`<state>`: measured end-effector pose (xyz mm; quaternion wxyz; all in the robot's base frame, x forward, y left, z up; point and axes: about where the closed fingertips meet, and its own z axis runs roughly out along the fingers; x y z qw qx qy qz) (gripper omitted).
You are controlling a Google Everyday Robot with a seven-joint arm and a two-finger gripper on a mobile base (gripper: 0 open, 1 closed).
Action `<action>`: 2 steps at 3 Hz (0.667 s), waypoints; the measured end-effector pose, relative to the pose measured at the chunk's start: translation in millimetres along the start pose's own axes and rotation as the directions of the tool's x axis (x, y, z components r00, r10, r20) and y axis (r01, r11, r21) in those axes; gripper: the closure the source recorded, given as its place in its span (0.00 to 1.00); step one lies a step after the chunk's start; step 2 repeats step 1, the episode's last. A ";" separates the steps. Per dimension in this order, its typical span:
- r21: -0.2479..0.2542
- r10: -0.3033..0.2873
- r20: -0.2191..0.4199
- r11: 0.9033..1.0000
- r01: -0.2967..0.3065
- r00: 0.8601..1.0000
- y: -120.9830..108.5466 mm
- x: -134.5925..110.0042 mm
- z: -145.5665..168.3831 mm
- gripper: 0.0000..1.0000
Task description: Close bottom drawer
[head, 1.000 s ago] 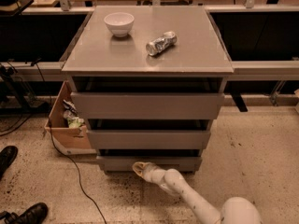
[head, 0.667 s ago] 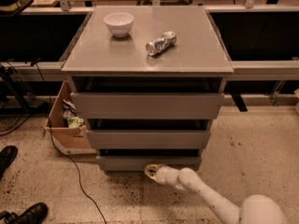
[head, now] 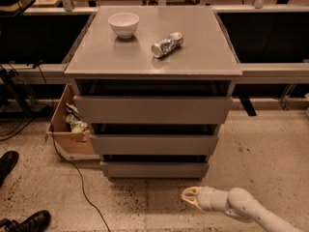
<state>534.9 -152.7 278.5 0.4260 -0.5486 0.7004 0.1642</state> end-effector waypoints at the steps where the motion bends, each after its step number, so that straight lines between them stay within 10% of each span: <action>1: 0.055 0.034 -0.013 0.998 -0.034 0.999 3.3 -4.7 -67.7 1.00; 2: 0.055 0.034 -0.013 0.998 -0.034 0.999 3.3 -4.7 -67.7 1.00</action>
Offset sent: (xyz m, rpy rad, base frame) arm 0.0000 0.0000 0.0000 0.0000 0.0000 0.0000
